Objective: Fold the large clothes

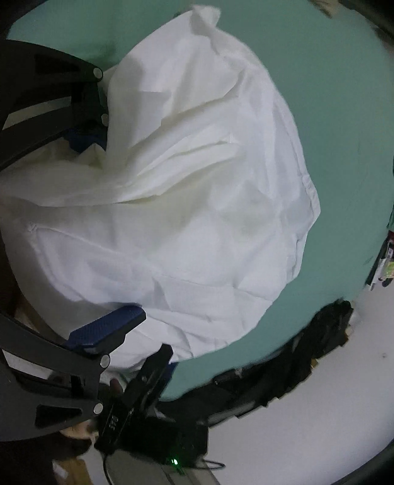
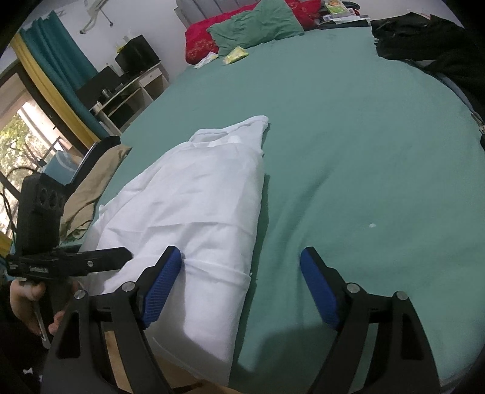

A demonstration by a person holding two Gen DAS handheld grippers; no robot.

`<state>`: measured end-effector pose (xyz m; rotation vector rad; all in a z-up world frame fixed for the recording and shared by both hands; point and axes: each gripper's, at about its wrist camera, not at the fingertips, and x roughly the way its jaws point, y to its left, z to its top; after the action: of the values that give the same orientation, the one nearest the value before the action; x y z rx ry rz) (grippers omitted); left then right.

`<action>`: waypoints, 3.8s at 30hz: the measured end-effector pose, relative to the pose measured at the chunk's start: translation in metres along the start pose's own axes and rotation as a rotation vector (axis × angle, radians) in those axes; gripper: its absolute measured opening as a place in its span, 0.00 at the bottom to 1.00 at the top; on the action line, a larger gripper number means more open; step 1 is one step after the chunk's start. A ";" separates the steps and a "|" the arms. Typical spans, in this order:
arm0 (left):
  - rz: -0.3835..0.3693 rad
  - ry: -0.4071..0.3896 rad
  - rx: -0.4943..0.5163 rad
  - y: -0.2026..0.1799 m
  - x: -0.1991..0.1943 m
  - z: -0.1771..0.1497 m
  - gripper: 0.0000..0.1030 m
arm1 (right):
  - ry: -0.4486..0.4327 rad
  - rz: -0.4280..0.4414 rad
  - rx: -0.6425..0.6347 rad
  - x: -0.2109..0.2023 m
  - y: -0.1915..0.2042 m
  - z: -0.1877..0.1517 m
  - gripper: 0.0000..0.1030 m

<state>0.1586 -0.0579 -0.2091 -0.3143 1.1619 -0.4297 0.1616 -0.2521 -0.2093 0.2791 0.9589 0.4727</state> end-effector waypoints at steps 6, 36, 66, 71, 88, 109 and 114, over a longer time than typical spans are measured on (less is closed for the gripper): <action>0.064 -0.062 0.012 -0.003 -0.004 -0.005 0.71 | 0.006 0.025 -0.024 0.001 0.008 0.004 0.79; 0.064 -0.136 0.087 -0.019 -0.040 -0.020 0.23 | -0.060 0.236 0.037 0.003 0.041 -0.004 0.17; 0.226 -0.400 0.122 0.138 -0.196 0.110 0.23 | -0.239 0.314 -0.133 0.106 0.211 0.130 0.17; 0.205 -0.358 0.049 0.197 -0.181 0.140 0.23 | -0.199 0.322 -0.105 0.161 0.216 0.143 0.17; 0.280 -0.255 -0.171 0.257 -0.139 0.107 0.43 | 0.018 0.119 -0.066 0.197 0.155 0.108 0.64; 0.403 -0.286 -0.195 0.183 -0.195 0.005 0.43 | 0.126 -0.005 -0.115 0.098 0.135 0.046 0.84; 0.401 -0.299 -0.190 0.155 -0.199 -0.015 0.43 | 0.112 -0.005 -0.098 0.072 0.128 0.036 0.84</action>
<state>0.1040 0.1734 -0.1228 -0.2902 0.9425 0.0795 0.1935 -0.1060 -0.1860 0.1626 1.0422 0.5332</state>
